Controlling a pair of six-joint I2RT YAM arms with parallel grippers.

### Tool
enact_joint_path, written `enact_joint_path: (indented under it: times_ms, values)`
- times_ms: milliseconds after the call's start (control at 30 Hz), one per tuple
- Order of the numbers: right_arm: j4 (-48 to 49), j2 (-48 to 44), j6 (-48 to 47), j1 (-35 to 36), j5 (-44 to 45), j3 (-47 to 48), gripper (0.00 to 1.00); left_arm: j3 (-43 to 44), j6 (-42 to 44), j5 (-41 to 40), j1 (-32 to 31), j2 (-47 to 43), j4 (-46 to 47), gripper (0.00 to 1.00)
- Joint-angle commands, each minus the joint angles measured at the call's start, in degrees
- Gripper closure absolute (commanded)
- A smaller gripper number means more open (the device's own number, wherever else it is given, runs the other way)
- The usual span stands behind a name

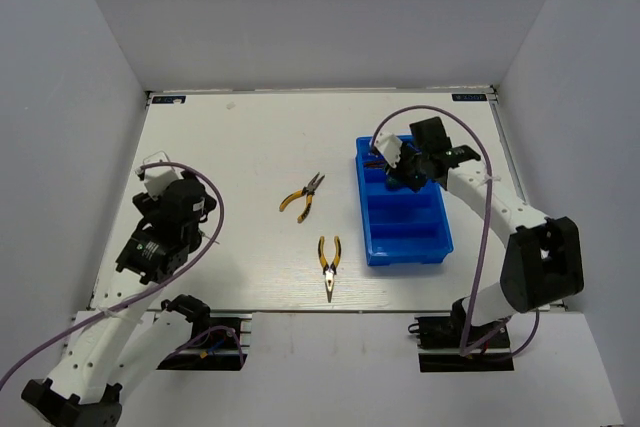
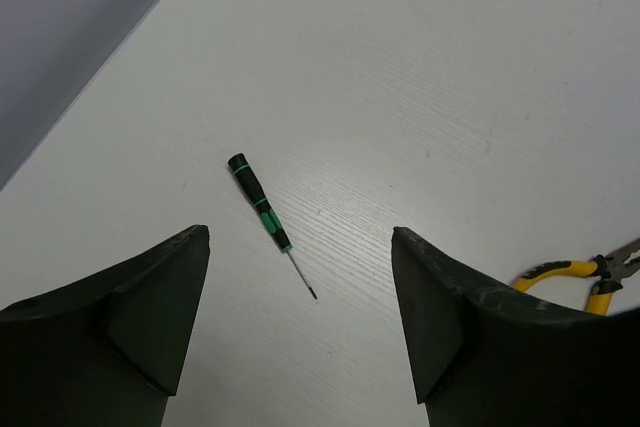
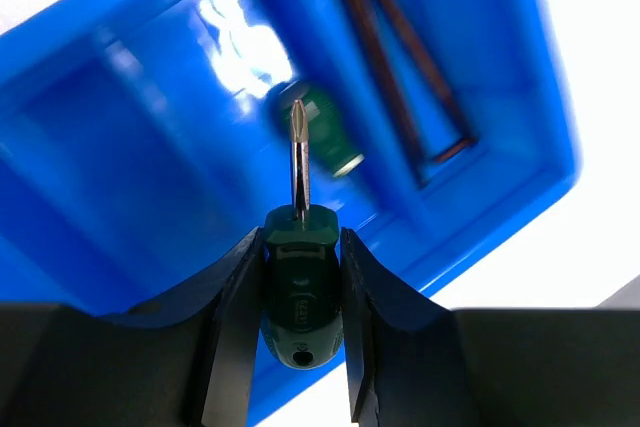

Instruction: Sort the tools into containers

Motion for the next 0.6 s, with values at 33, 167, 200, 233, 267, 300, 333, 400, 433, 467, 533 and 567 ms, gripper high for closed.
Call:
enact_joint_path:
  times_ms: [33, 167, 200, 233, 267, 300, 333, 400, 433, 467, 533, 567]
  values:
    - [0.8, 5.0, -11.8, -4.4, -10.9, 7.8, 1.0, -0.4, 1.2, 1.6, 0.1, 0.6, 1.2, 0.17]
    - [-2.5, 8.6, -19.8, -6.1, -15.6, 9.5, 1.0, -1.1, 2.9, 3.8, 0.1, 0.6, 2.9, 0.17]
    - [-3.1, 9.1, -21.1, -6.4, -16.2, 9.9, 1.0, -1.1, 4.9, 4.9, 0.1, 1.3, 3.8, 0.17]
    - [-3.6, 9.7, -23.0, -7.2, -16.9, 10.0, 1.0, -1.8, 6.7, 6.4, 0.1, 1.3, 6.4, 0.17]
    - [-3.7, 11.1, -24.7, -7.2, -17.3, 10.0, 1.0, -2.7, 9.5, 12.1, 0.1, 1.9, 8.5, 0.17]
    - [-3.7, 11.3, -25.7, -7.6, -17.5, 10.1, 1.0, -3.3, 14.9, 15.5, 0.1, 1.9, 10.5, 0.17]
    - [-3.3, 11.9, -27.8, -8.3, -18.6, 9.9, 1.0, -3.9, 16.9, 18.9, 0.1, 3.8, 12.5, 0.15]
    - [-3.0, 12.1, -32.0, -8.9, -21.1, 9.2, 1.0, -3.3, 18.8, 25.4, 0.1, 6.5, 14.6, 0.15]
    - [-2.1, 12.3, -33.2, -9.4, -22.3, 8.9, 1.0, -2.7, 19.7, 26.6, 0.1, 8.2, 14.6, 0.15]
    - [-2.2, 12.6, -34.9, -9.6, -23.4, 8.9, 1.0, -1.7, 20.4, 29.7, 0.1, 11.7, 14.6, 0.15]
    - [-2.7, 14.0, -35.9, -9.9, -23.5, 10.3, 1.0, -1.1, 22.8, 36.1, 0.1, 14.7, 16.3, 0.12]
    - [-2.9, 14.6, -36.2, -9.7, -23.4, 10.7, 1.0, -0.5, 23.5, 38.0, 0.1, 16.1, 17.0, 0.12]
